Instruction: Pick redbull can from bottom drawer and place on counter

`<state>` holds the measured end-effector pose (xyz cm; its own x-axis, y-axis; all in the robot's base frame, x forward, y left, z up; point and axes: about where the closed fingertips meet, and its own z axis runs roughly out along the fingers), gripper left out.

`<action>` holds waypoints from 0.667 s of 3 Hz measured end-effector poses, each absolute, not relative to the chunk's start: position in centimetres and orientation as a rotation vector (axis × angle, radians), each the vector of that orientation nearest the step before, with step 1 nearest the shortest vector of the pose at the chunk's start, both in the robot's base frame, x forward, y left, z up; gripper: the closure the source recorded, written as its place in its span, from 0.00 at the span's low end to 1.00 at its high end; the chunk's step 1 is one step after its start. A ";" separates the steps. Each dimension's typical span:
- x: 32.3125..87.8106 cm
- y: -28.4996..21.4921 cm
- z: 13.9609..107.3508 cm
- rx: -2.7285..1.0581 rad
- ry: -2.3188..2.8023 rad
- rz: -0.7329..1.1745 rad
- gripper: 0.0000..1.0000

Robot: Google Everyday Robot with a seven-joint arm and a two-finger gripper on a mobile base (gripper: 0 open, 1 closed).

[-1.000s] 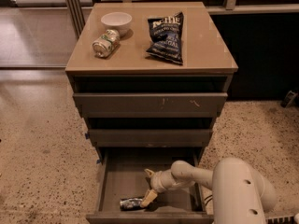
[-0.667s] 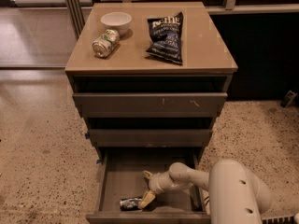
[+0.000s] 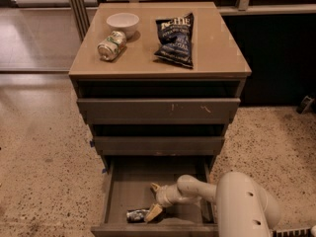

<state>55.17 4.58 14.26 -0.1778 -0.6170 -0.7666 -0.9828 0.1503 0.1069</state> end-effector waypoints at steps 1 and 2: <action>55.3 4.7 13.5 -1.509 1.872 0.841 0.08; 55.3 4.8 12.7 -1.505 1.874 0.843 0.10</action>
Offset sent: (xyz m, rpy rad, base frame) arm 0.0049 -0.0009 -0.0231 0.0068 0.0028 -0.0217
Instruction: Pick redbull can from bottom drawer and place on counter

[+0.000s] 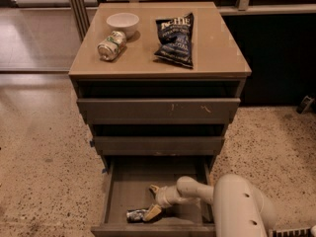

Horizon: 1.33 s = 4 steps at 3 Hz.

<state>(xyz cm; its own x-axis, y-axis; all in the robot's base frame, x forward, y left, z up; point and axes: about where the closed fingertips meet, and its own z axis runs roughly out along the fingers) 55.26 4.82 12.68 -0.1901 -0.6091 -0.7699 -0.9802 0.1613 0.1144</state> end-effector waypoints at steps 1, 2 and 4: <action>55.1 5.0 11.8 -1.512 1.879 0.854 0.21; 54.8 5.2 11.0 -1.525 1.886 0.866 0.39; 54.7 5.0 11.2 -1.500 1.872 0.878 0.86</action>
Offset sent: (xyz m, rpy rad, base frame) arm -0.0042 0.0029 -0.0269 -0.0201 0.0363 0.0276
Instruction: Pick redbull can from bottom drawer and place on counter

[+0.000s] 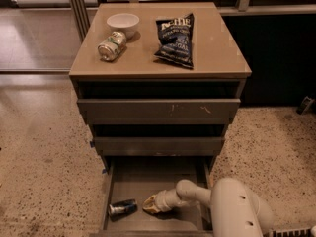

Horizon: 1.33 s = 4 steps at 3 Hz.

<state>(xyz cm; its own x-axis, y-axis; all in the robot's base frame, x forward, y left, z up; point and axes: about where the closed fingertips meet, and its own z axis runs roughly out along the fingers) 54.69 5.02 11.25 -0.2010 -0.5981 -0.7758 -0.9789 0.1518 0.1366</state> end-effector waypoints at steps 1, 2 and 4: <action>54.3 4.4 10.9 -1.455 1.845 0.889 1.00; 54.2 3.9 10.8 -1.419 1.839 0.887 0.81; 54.2 3.3 11.5 -1.396 1.833 0.861 0.35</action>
Offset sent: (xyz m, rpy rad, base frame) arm -0.0031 -0.0220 -0.0048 0.0828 -0.0373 -0.0812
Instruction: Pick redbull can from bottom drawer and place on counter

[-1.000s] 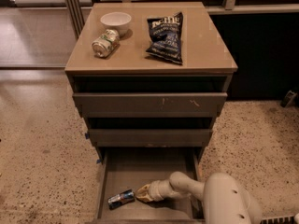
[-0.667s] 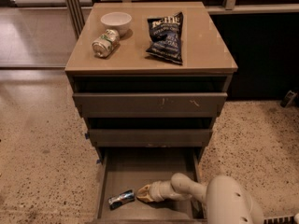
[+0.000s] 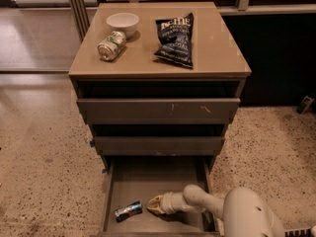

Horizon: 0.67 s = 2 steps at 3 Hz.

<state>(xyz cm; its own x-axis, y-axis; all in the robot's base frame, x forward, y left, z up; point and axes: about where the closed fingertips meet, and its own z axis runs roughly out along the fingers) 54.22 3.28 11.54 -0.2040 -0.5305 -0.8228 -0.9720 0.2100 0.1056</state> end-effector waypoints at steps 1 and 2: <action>54.4 3.1 12.8 -1.415 1.822 0.834 0.11; 54.3 3.3 14.0 -1.452 1.805 0.823 0.00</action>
Offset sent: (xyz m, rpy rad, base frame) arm 0.0027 -0.0031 0.0413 -0.0483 -0.0611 0.0554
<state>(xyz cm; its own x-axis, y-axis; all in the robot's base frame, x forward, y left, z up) 54.26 3.29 14.01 -0.1563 -0.5588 -0.8145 -0.9813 0.1819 0.0636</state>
